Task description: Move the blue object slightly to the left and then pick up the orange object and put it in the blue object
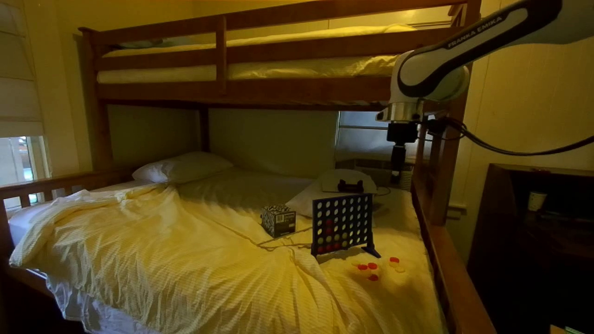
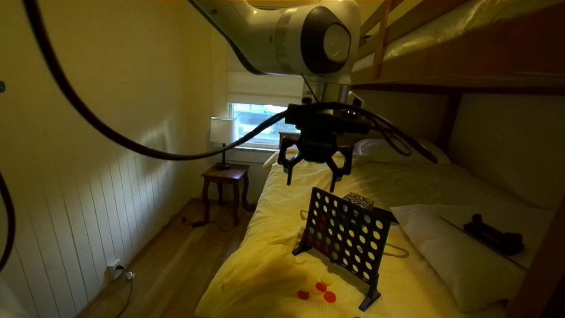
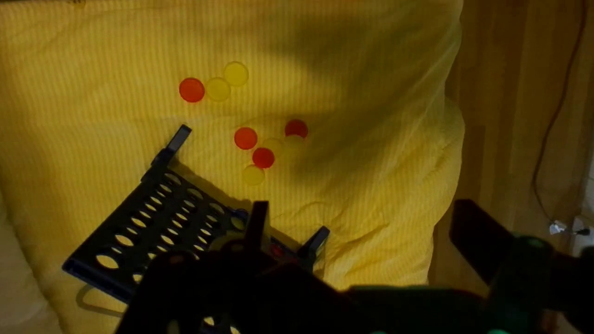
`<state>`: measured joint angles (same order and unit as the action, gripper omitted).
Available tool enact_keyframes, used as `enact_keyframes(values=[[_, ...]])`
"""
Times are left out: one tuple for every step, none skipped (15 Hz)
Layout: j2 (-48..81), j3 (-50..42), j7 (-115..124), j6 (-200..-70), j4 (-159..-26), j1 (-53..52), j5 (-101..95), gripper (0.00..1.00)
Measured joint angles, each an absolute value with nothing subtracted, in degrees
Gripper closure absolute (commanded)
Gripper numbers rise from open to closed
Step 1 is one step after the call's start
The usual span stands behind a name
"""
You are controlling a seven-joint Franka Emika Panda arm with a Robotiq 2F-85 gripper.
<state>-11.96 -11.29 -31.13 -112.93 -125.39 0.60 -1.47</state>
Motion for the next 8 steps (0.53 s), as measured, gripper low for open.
enact_keyframes(values=[[-10.5, -11.2, -31.4, -112.9, -124.6, 0.7, -1.4, 0.00], [-10.1, -11.2, -31.4, -113.0, -124.6, 0.7, -1.4, 0.00], [-10.1, -11.1, -31.4, -113.0, -124.6, 0.8, -1.4, 0.00], [-10.4, -11.1, -31.4, -113.0, -124.6, 0.8, -1.4, 0.00], [-10.7, -11.1, -31.4, -113.0, -124.6, 0.8, -1.4, 0.00], [-10.9, -11.1, -31.4, -113.0, -124.6, 0.9, -1.4, 0.00], [-10.9, -11.1, -31.4, -113.0, -124.6, 0.9, -1.4, 0.00], [-11.0, -11.1, -31.4, -113.0, -124.6, 0.9, -1.4, 0.00]])
